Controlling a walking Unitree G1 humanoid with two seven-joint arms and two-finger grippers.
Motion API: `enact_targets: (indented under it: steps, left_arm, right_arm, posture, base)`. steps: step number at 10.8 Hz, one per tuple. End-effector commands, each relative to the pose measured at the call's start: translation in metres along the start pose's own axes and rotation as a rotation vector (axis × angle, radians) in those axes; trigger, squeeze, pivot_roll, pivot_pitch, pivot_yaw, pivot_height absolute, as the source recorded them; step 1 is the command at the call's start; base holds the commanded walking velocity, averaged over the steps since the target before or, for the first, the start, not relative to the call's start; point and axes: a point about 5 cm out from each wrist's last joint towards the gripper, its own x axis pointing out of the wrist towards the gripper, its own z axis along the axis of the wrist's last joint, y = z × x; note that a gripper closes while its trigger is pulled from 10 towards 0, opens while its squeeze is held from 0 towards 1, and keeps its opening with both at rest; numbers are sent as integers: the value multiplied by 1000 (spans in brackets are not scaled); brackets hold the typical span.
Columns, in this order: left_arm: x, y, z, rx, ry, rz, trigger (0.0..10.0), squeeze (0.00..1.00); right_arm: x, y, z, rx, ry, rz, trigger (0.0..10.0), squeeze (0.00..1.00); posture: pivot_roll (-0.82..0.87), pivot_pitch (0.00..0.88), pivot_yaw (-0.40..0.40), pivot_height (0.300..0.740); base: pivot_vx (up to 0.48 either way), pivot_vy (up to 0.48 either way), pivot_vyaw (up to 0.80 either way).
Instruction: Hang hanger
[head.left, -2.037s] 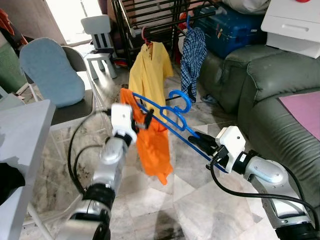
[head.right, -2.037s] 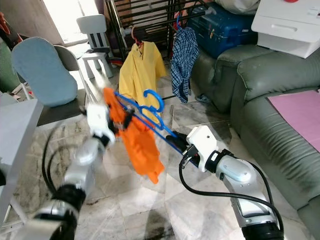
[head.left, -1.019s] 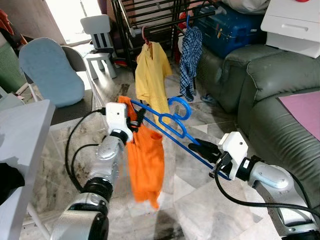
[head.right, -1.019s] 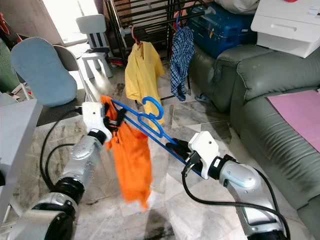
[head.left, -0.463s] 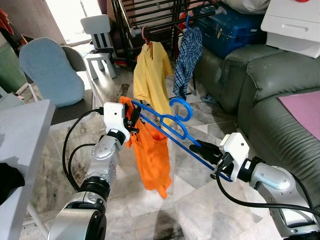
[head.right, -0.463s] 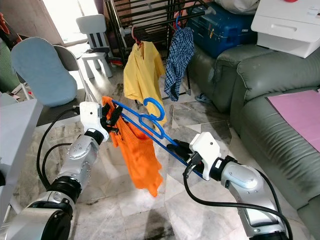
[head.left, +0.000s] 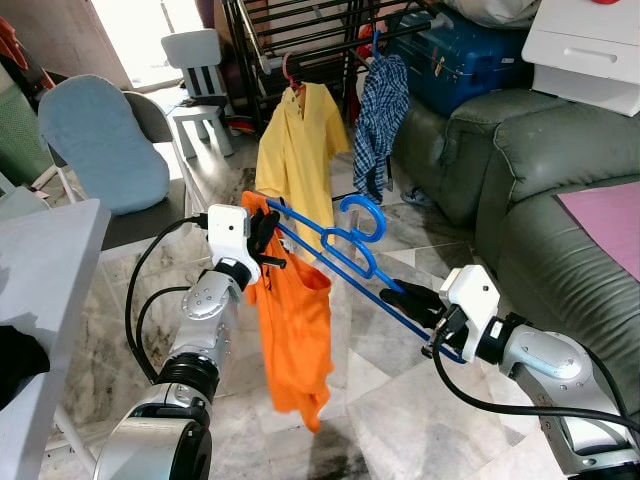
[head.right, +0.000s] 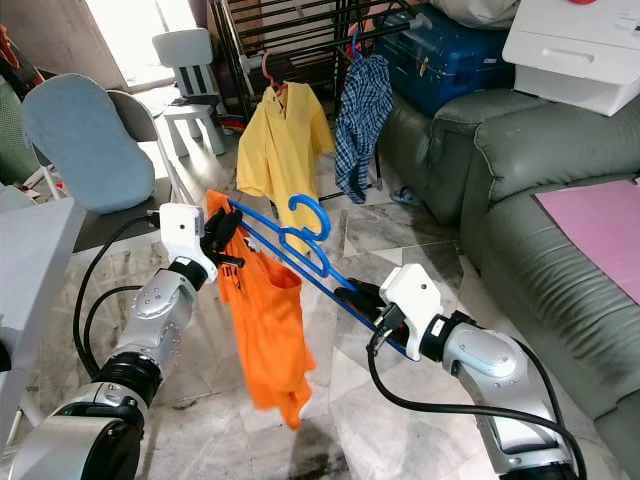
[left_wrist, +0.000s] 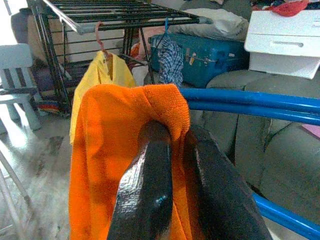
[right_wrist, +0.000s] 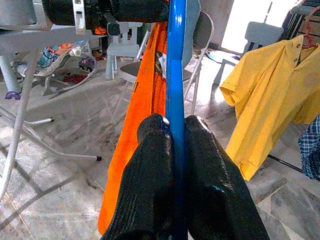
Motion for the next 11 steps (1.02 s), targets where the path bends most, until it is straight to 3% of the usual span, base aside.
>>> enact_targets:
  steps: [1,5,9,11]
  left_arm:
    - [-3,5,0,-7,-11,-15,0,0]
    - [-6,6,5,1,-43,-69,0,0]
    - [-9,6,21,128,-102,-162,0,0]
    - [-9,-6,32,247,-145,-295,0,0]
  right_arm:
    - [4,0,15,-32,-69,22,10000,0]
    - [5,-2,11,-40,-52,1,10000,0]
    - [7,-2,-3,-29,7,6,10000,0]
    - [8,-1,-19,-25,87,1,10000,0]
  posture:
    - [-276,0,138,740]
    - [-267,0,135,740]
    - [-251,0,129,740]
    - [-246,0,131,740]
  base:
    - [0,0,0]
    - [0,0,0]
    - [0,0,0]
    - [0,0,0]
